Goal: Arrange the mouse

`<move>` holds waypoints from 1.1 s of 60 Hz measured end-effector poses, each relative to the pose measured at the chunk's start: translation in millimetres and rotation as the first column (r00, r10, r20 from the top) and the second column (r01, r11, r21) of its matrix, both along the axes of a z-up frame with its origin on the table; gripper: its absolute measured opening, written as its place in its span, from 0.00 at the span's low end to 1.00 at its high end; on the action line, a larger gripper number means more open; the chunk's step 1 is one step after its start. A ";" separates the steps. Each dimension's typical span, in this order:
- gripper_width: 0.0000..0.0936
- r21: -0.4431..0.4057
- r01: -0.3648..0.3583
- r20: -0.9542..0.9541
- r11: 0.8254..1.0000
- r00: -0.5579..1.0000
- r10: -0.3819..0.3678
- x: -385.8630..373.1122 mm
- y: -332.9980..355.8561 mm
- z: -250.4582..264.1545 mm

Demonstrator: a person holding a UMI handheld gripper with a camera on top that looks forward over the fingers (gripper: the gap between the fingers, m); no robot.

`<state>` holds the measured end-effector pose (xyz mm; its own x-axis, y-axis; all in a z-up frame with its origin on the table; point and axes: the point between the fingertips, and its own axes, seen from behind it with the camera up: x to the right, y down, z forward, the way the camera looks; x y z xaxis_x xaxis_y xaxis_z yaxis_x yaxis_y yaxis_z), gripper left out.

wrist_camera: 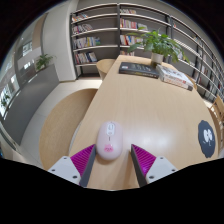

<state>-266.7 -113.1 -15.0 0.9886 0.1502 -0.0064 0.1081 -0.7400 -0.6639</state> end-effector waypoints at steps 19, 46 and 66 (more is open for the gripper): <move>0.41 0.003 0.041 -0.023 0.999 0.999 -0.041 -0.8 40.1 -2.8; 0.34 0.285 0.023 -0.037 0.958 0.999 -0.013 126.6 111.0 220.4; 0.34 0.344 0.134 0.032 0.929 0.987 -0.155 371.8 102.4 250.2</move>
